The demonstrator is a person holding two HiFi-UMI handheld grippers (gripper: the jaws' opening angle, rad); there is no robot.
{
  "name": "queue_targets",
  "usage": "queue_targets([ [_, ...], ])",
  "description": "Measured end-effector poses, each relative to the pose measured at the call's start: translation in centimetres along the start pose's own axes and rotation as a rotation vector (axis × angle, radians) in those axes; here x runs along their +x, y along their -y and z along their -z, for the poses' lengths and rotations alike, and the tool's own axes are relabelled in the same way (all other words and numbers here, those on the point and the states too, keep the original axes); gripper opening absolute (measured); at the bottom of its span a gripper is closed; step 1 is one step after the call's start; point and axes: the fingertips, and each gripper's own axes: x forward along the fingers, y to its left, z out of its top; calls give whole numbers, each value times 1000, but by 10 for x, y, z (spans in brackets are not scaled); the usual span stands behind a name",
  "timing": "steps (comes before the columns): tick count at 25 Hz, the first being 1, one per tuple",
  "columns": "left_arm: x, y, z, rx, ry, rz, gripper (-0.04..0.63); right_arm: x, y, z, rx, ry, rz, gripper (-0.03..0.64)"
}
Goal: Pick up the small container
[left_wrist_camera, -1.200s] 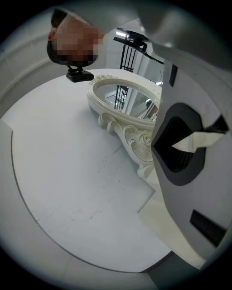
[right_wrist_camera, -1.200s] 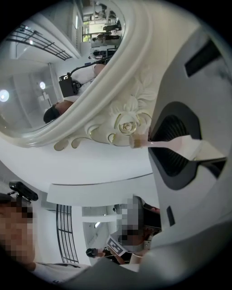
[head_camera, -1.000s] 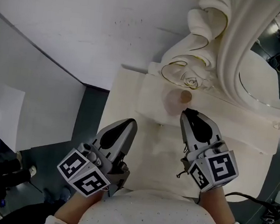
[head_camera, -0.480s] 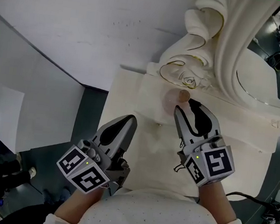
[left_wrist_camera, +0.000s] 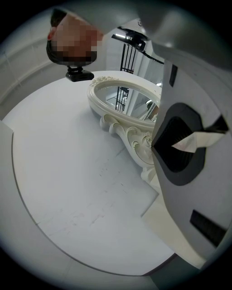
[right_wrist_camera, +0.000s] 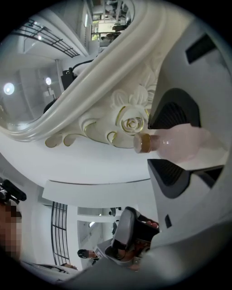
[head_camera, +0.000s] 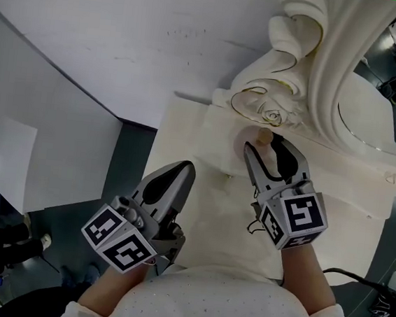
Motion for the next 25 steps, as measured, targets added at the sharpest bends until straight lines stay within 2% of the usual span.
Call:
queue_targets([
  [8,-2,-3,-1,0,3,-6,0,7,5,2,22,-16,13,235],
  [17,-5,-4,-4,16,5,-9,0,12,2,-4,-15,15,37,216],
  [25,-9,-7,-5,18,10,-9,0,15,4,-6,-7,35,57,196],
])
